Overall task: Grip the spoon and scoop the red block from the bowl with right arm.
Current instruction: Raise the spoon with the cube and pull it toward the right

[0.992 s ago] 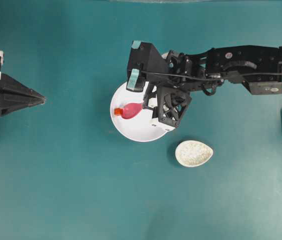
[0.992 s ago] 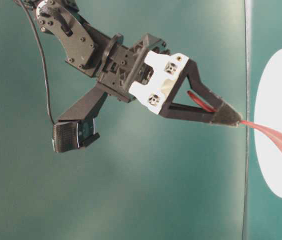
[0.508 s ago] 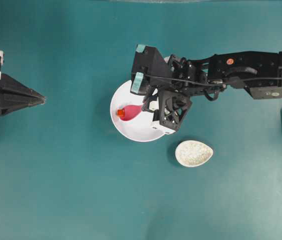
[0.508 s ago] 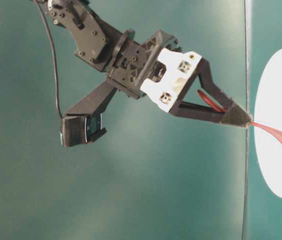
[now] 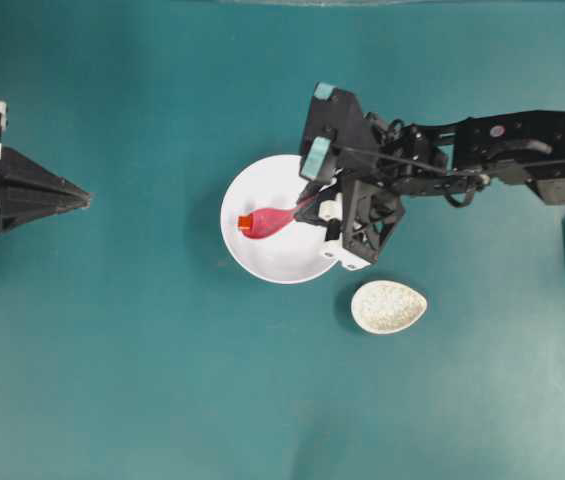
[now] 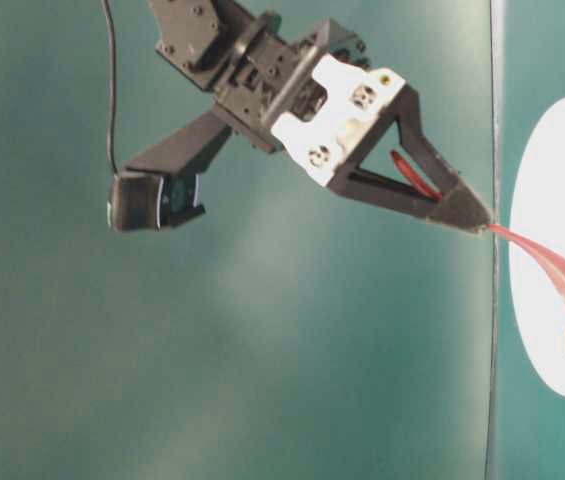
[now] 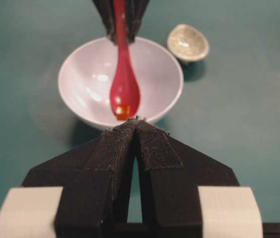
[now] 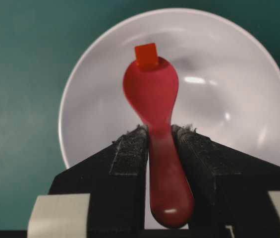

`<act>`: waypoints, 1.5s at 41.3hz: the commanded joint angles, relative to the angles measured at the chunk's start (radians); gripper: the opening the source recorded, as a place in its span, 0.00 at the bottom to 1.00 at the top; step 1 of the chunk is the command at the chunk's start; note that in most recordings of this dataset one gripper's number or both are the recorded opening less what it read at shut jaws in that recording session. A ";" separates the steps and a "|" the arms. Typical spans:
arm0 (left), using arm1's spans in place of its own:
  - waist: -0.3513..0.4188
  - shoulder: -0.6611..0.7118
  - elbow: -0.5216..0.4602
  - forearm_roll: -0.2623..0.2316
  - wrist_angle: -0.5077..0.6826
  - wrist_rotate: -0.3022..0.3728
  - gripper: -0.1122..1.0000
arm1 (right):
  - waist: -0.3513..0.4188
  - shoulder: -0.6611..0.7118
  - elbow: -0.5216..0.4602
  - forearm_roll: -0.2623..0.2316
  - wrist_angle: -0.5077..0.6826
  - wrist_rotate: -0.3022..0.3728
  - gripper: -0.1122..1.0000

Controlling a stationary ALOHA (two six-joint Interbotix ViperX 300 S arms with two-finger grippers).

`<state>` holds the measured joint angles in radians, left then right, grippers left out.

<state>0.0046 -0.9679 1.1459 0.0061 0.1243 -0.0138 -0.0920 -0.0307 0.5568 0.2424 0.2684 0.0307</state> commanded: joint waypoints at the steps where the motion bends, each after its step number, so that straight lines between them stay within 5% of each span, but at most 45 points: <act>1: 0.003 0.003 -0.023 0.002 -0.003 -0.002 0.10 | 0.003 -0.041 0.009 0.009 -0.040 0.005 0.32; 40: 0.003 0.002 -0.023 0.002 -0.008 -0.020 0.10 | 0.037 -0.181 0.276 0.009 -0.583 0.023 0.32; 62: 0.002 0.003 -0.023 0.002 -0.006 -0.057 0.10 | 0.071 -0.212 0.347 0.002 -0.775 0.055 0.32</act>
<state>0.0061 -0.9695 1.1459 0.0061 0.1258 -0.0690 -0.0276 -0.2178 0.9143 0.2500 -0.4740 0.0859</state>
